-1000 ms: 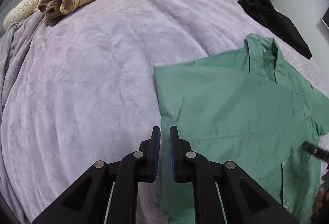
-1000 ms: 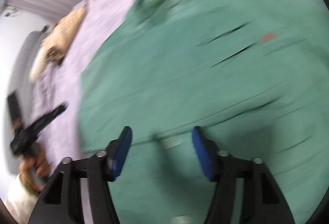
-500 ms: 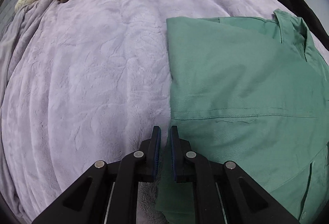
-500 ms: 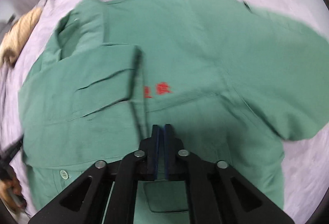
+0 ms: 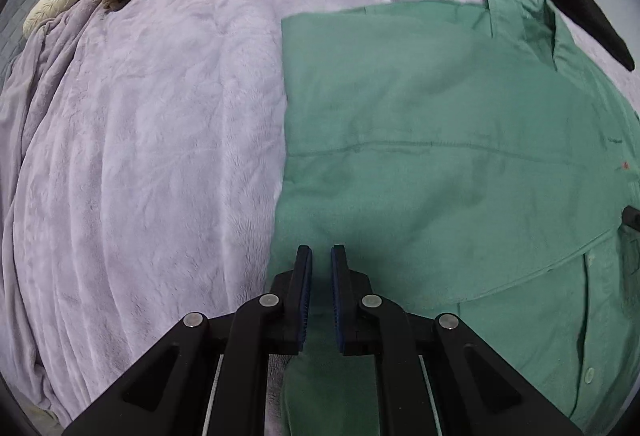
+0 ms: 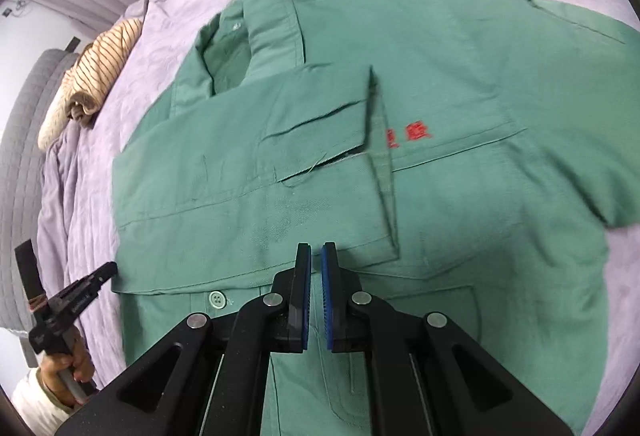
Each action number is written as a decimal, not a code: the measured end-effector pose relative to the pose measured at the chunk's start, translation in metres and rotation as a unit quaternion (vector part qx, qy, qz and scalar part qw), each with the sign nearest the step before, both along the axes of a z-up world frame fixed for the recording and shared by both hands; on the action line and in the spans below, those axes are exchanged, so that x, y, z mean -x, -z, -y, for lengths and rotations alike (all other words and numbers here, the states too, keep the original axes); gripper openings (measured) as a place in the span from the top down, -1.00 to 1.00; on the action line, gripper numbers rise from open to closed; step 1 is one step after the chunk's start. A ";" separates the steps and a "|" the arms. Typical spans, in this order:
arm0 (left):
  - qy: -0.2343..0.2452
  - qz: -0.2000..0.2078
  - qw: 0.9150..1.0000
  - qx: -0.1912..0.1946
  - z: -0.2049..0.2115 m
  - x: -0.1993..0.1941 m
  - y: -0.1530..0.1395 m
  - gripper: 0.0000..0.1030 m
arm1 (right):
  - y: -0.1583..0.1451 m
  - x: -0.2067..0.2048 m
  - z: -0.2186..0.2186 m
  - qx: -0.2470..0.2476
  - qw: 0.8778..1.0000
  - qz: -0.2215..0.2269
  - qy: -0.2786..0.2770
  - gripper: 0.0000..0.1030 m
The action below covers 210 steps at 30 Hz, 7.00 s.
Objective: Fold large clothes
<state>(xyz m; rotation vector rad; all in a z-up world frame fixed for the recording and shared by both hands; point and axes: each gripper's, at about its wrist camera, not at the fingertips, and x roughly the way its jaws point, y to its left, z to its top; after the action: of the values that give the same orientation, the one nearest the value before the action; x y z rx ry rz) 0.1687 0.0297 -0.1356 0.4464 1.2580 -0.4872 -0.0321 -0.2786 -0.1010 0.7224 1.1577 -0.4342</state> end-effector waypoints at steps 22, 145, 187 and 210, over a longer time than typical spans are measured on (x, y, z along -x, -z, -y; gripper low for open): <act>-0.016 0.031 0.999 -0.015 -0.018 0.077 -0.080 -0.99 | -0.062 0.085 -0.033 -0.025 0.999 -0.013 0.044 -0.34; -0.023 -0.019 0.999 0.035 0.091 0.061 -0.047 -0.99 | -0.015 -0.047 0.042 -0.102 0.983 0.143 -0.055 0.86; -0.007 -0.120 0.984 0.134 0.120 0.004 -0.011 -0.99 | -0.037 0.082 0.125 -0.042 0.991 0.074 0.106 -0.28; 0.020 -0.001 0.998 0.057 0.173 -0.030 -0.020 0.27 | -0.008 0.099 0.219 -0.080 0.980 0.066 0.169 0.90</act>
<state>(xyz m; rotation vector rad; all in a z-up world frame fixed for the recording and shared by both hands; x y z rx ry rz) 0.1988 -0.1428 -0.1157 0.3755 1.2178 -0.5909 -0.1314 -0.4976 -0.0925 1.0800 0.9533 -0.5721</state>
